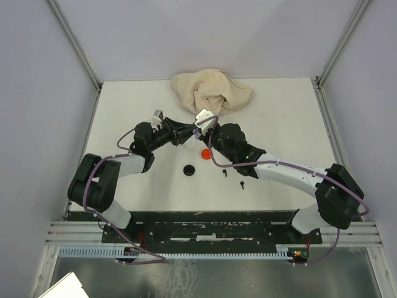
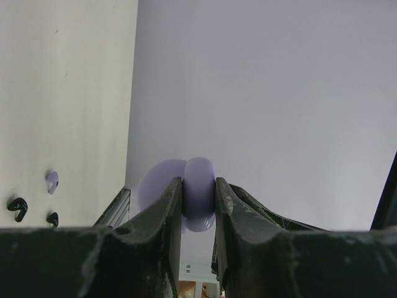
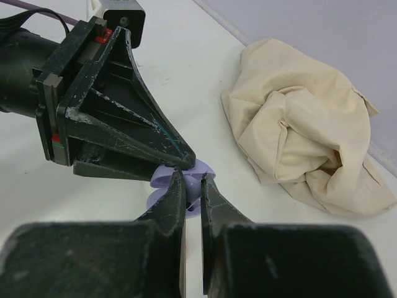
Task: Insert the wireless bluetooth earbuds into the charging case
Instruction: Place the earbud in the charging case.
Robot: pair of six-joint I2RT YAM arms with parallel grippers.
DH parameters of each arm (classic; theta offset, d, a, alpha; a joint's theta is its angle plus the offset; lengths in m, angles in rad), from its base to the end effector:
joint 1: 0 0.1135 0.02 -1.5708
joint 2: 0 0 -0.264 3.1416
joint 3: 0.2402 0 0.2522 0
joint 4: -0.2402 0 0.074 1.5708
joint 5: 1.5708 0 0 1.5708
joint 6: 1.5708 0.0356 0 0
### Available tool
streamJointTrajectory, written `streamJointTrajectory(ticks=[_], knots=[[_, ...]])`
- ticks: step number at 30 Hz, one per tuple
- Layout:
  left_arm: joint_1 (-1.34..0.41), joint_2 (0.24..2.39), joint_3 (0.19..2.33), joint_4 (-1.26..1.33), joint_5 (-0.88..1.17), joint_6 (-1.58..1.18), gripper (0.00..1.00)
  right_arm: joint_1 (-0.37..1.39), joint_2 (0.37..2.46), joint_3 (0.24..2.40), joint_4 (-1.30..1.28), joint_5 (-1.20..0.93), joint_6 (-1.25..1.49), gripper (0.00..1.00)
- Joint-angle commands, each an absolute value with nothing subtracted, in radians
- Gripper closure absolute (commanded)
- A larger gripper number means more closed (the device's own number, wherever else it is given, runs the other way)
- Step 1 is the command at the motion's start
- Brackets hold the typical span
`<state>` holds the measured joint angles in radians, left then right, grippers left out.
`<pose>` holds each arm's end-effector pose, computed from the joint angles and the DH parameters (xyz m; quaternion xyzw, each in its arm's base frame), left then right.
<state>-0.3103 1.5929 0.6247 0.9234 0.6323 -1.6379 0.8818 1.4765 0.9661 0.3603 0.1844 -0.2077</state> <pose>0.2952 -0.1167 0.2050 -0.2540 0.6735 -0.6696 0.1832 0.2250 0.2629 0.2927 -0.3398 0.6768 0.1489 0.6359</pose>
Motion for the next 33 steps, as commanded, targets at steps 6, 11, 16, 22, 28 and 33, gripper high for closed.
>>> streamJointTrajectory(ticks=[6, 11, 16, 22, 28, 33], knots=[[-0.321, 1.588, 0.663, 0.992, 0.658, -1.681, 0.97, 0.887, 1.489, 0.961, 0.418, 0.175, -0.213, 0.93], [-0.321, 1.589, 0.661, 1.001, 0.655, -1.688, 0.97, 0.886, 1.489, 0.957, 0.417, 0.173, -0.215, 0.93], [-0.321, 1.591, 0.662, 1.011, 0.653, -1.696, 0.97, 0.887, 1.486, 0.950, 0.414, 0.177, -0.215, 0.92], [-0.321, 1.593, 0.663, 1.015, 0.652, -1.695, 0.97, 0.887, 1.480, 0.941, 0.413, 0.186, -0.222, 0.92], [-0.320, 1.601, 0.667, 1.020, 0.648, -1.695, 0.97, 0.887, 1.484, 0.954, 0.380, 0.164, -0.202, 0.89], [-0.321, 1.614, 0.675, 1.025, 0.643, -1.695, 0.97, 0.887, 1.476, 0.974, 0.327, 0.126, -0.156, 0.72]])
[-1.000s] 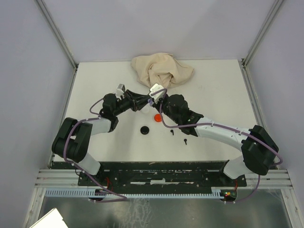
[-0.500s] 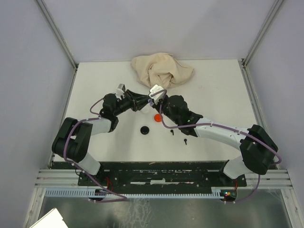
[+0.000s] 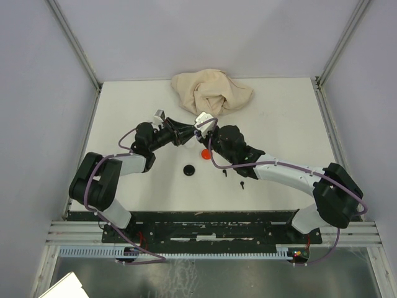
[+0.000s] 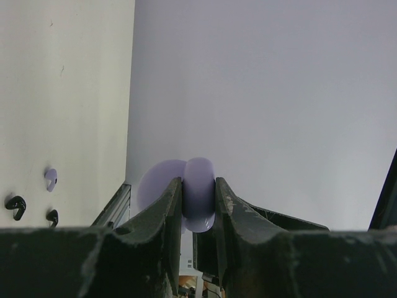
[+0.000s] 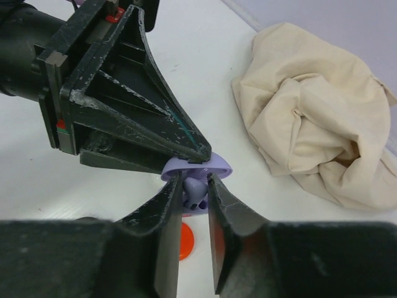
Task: Insert the wireless bluetooth earbuds into the charging case
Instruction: Place the earbud in the charging case, then pick up the earbud from the center of the board.
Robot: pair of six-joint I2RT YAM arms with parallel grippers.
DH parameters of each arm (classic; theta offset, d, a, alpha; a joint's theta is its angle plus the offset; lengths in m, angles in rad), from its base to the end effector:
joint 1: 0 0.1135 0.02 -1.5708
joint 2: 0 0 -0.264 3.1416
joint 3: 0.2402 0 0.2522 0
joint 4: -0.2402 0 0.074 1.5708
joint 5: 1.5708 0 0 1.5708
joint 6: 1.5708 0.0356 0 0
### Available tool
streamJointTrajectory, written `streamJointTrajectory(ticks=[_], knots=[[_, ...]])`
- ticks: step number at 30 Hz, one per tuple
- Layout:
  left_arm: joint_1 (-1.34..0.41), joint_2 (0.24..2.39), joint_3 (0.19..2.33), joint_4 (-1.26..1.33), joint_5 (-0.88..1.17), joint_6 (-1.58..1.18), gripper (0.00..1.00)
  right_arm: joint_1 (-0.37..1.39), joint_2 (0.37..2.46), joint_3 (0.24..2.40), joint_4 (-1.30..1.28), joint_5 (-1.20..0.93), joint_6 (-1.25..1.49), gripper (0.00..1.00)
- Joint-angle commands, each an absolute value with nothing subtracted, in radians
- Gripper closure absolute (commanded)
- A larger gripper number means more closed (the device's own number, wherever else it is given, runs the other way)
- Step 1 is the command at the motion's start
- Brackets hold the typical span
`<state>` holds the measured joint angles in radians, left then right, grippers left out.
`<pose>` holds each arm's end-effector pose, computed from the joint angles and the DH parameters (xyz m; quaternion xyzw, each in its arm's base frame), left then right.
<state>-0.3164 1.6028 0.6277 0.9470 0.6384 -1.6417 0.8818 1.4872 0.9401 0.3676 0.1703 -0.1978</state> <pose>0.2957 -0.1191 0.2054 -0.2463 0.6713 -0.6749 0.1825 0.2244 0.2630 0.2809 -0.3463 0.6841 0.1526 0.6235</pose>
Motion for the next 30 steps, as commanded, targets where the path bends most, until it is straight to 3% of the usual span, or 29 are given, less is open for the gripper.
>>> streamJointTrajectory(ticks=[1, 3, 10, 14, 25, 30], knots=[[-0.320, 1.617, 0.677, 1.027, 0.642, -1.695, 0.97, 0.886, 1.470, 0.975, 0.318, 0.117, -0.146, 0.68], [-0.321, 1.625, 0.680, 1.030, 0.642, -1.695, 0.97, 0.885, 1.452, 0.975, 0.313, 0.108, -0.121, 0.58], [-0.321, 1.640, 0.683, 1.035, 0.637, -1.695, 0.97, 0.868, 1.364, 0.976, 0.323, 0.155, -0.045, 0.46], [-0.321, 1.641, 0.680, 1.035, 0.637, -1.695, 0.97, 0.809, 1.334, 1.036, 0.240, 0.260, 0.044, 0.45], [-0.320, 1.641, 0.690, 1.033, 0.650, -1.688, 0.97, 0.731, 1.405, 1.195, -0.080, 0.252, 0.093, 0.42], [-0.320, 1.638, 0.684, 0.998, 0.623, -1.643, 0.97, 0.687, 1.515, 1.381, -0.492, 0.416, 0.222, 0.41]])
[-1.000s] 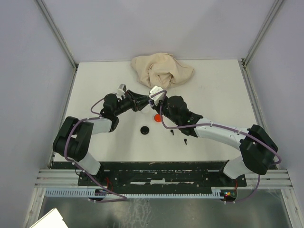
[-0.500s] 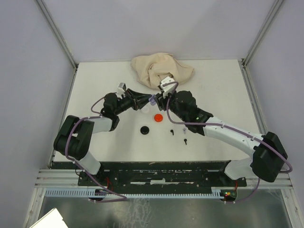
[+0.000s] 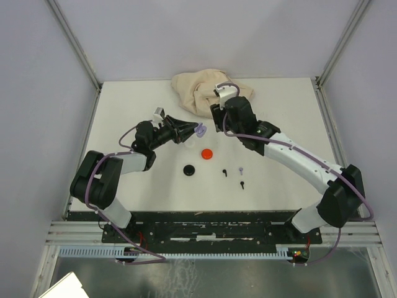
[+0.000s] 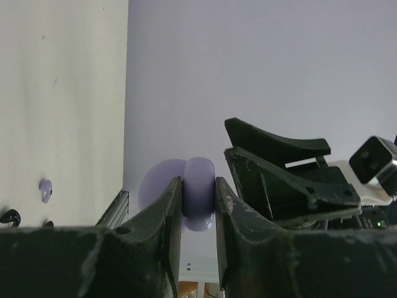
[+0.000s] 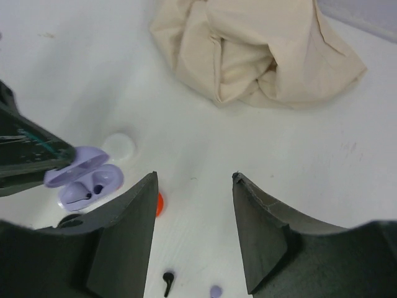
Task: Insert the wireless bluetooth earbuds into the charging case
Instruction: Pick up the earbud from the center of the board.
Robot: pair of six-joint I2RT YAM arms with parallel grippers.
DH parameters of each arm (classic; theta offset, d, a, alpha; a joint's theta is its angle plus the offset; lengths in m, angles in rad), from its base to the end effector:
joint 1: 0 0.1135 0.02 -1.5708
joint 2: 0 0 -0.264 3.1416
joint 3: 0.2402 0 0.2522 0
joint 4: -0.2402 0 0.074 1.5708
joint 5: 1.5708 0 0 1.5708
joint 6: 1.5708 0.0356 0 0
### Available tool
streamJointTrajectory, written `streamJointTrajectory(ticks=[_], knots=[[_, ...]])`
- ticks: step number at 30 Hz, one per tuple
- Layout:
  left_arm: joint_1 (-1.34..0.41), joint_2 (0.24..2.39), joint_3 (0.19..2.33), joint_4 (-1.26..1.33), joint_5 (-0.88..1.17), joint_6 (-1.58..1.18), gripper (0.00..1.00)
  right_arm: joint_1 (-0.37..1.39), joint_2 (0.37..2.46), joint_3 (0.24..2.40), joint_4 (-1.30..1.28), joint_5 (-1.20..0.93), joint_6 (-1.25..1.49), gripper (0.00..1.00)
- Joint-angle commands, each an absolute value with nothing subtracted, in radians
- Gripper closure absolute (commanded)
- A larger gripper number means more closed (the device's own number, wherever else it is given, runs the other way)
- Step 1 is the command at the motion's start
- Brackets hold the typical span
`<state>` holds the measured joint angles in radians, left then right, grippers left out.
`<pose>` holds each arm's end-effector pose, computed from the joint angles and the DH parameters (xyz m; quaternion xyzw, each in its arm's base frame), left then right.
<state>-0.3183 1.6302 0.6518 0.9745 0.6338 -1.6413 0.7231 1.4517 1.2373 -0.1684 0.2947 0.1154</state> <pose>0.3020 -0.1217 0.2069 -0.2400 0.6663 -0.6799 0.1903 0.2625 0.2179 0.3418 -0.1668 0.8068 0.1142 0.5552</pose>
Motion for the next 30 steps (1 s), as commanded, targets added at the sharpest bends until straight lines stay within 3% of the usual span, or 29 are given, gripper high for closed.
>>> streamJointTrajectory(ticks=[1, 9, 15, 30], knots=[[-0.319, 1.641, 0.685, 0.990, 0.620, -1.634, 0.97, 0.681, 1.526, 1.400, -0.566, 0.416, 0.240, 0.41], [-0.318, 1.657, 0.678, 0.997, 0.636, -1.617, 0.97, 0.650, 1.454, 1.196, -0.684, 0.356, 0.364, 0.41], [-0.318, 1.654, 0.664, 1.004, 0.638, -1.614, 0.97, 0.642, 1.539, 1.125, -0.689, 0.258, 0.352, 0.40], [-0.318, 1.642, 0.664, 0.985, 0.635, -1.608, 0.97, 0.607, 1.703, 1.093, -0.598, 0.124, 0.328, 0.43]])
